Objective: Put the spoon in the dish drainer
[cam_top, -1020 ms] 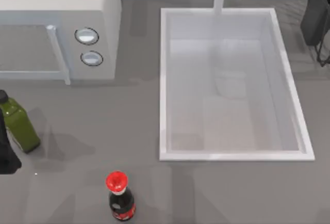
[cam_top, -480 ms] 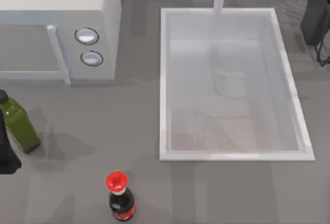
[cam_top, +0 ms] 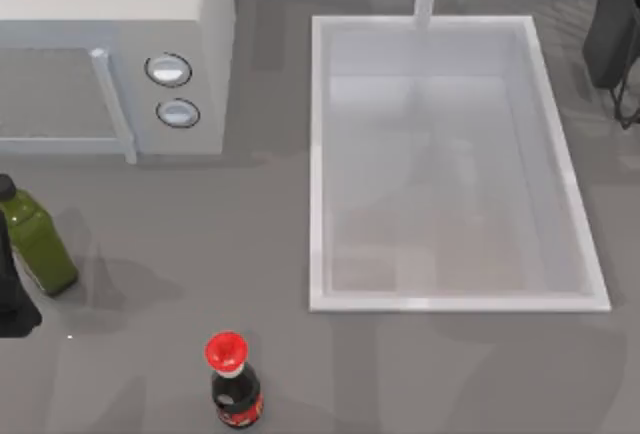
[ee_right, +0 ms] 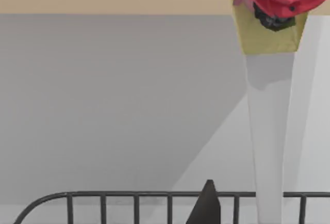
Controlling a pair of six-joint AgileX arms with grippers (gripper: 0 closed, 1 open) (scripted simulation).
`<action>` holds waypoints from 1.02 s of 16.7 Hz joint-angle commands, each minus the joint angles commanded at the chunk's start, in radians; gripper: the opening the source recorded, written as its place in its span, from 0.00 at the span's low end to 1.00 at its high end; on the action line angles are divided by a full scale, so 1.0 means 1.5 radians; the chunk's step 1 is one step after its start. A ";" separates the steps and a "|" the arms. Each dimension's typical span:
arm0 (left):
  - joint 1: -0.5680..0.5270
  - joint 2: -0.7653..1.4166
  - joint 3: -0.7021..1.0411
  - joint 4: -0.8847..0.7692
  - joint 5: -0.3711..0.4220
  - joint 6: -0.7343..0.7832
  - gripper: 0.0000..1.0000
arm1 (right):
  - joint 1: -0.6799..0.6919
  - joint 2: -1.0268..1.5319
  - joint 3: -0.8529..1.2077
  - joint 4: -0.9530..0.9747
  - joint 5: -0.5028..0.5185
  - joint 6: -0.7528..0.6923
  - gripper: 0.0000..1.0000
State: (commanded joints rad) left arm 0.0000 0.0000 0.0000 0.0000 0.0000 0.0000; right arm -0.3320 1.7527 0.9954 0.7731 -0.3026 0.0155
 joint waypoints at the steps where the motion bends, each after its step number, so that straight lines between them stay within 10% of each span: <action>1: 0.000 0.000 0.000 0.000 0.000 0.000 1.00 | 0.009 0.016 -0.006 0.018 0.009 0.000 0.00; 7: 0.000 0.000 0.000 0.000 0.000 0.000 1.00 | 0.017 0.030 -0.011 0.033 0.017 0.000 0.00; 17: 0.000 0.000 0.000 0.000 0.000 0.000 1.00 | 0.017 0.030 -0.011 0.033 0.017 0.000 0.75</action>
State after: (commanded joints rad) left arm 0.0000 0.0000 0.0000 0.0000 0.0000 0.0000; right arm -0.3068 1.7970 0.9786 0.8231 -0.2772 0.0162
